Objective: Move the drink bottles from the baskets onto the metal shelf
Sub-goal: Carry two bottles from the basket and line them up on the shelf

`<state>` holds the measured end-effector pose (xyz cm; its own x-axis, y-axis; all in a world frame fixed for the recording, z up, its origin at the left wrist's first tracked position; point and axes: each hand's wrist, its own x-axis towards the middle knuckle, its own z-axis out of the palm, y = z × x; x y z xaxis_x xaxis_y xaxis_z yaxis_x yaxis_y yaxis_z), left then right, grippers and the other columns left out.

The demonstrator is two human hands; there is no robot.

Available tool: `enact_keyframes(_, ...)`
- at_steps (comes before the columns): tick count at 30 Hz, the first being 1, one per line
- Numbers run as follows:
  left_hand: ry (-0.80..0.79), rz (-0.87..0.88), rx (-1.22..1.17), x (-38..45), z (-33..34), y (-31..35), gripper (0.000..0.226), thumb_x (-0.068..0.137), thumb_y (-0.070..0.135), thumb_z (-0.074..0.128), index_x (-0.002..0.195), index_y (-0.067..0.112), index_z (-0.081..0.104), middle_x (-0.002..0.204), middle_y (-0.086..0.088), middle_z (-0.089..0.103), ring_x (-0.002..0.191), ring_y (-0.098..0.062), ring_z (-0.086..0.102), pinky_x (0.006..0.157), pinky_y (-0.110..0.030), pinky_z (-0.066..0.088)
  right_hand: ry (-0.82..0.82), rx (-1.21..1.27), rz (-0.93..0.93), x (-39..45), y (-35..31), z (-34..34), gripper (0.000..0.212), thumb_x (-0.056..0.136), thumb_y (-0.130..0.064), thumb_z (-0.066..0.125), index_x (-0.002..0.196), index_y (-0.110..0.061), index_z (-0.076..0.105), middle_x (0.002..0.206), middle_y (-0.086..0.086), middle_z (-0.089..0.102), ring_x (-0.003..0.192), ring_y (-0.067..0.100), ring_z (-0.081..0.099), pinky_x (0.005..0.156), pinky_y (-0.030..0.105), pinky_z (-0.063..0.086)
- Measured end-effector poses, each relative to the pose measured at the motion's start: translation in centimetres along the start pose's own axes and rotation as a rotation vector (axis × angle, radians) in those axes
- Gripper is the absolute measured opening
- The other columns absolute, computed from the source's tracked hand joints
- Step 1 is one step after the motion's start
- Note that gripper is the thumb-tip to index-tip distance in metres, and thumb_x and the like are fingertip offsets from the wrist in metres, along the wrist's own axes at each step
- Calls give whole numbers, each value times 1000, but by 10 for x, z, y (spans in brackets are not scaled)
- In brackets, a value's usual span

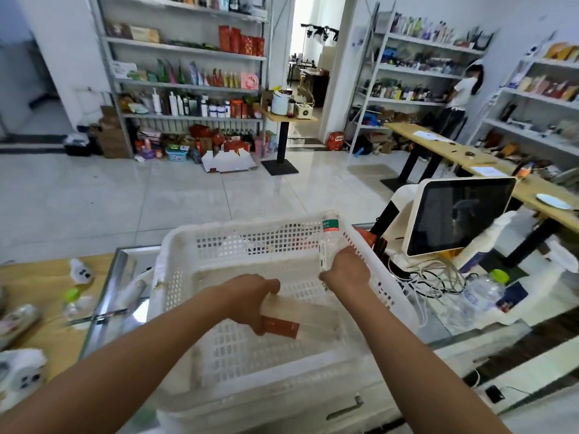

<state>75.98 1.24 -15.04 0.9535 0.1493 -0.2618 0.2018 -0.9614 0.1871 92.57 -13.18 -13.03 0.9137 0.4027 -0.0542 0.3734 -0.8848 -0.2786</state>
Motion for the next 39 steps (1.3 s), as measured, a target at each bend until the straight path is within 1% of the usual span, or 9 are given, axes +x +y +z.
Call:
enact_keyframes(6,98,-129,-337,-28,-40,-21,64,55,56,83,108,29,57,98,10,64,83,-7,60,73,-25,50,-113,105,19,2,1,-10,38,72,-23,81,99,-12,57,80,-1,55,82,21,60,65,28,45)
enact_keyframes(9,324,-214,-529,-31,-62,-21,43,60,49,80,84,21,57,78,10,62,70,-10,57,61,-26,45,-160,293,24,1,-1,-15,43,67,-23,85,100,-9,62,94,4,64,84,20,60,73,32,53)
enact_keyframes(13,499,-312,-595,-28,-70,-4,54,60,62,76,67,20,43,63,9,50,58,-11,45,55,-30,36,-220,526,-75,-4,-10,-32,45,67,-19,88,104,-11,62,103,3,68,95,23,66,75,34,55)
enact_keyframes(19,592,-385,-955,-4,-53,25,55,72,61,72,111,25,58,101,13,61,89,-9,60,69,-24,46,-266,625,-178,-22,-11,-40,50,67,-20,89,107,-18,59,110,1,68,97,18,68,80,33,58)
enact_keyframes(23,477,-247,-1103,14,-37,36,71,71,53,79,122,22,41,110,7,66,96,-10,65,85,-38,55,-261,702,-97,-23,7,-33,54,67,-14,90,112,-14,61,111,1,69,97,18,68,82,34,58)
enact_keyframes(25,358,-210,-1055,17,-30,42,88,66,32,87,126,22,24,114,6,60,103,-12,62,88,-35,54,-248,743,-63,-24,18,-33,54,67,-11,89,113,-13,61,112,1,69,98,19,67,83,34,56)
enact_keyframes(27,318,-221,-972,21,-21,49,94,62,18,89,125,20,18,116,4,56,107,-15,59,87,-32,54,-224,763,-45,-25,29,-32,52,67,-10,89,110,-14,61,111,1,70,98,19,67,82,34,55)
enact_keyframes(34,440,-390,-1106,45,0,52,76,55,28,93,113,17,45,105,7,63,94,-11,63,83,-36,57,-221,735,-31,-30,43,-24,54,69,-12,88,113,-15,56,112,0,64,102,19,64,80,31,54)
enact_keyframes(39,411,-393,-1153,48,-5,54,77,63,8,88,124,19,41,105,4,59,89,-13,59,63,-25,50,-225,685,-43,-35,37,-14,66,68,-14,89,124,-13,55,122,2,62,109,22,62,90,40,56)
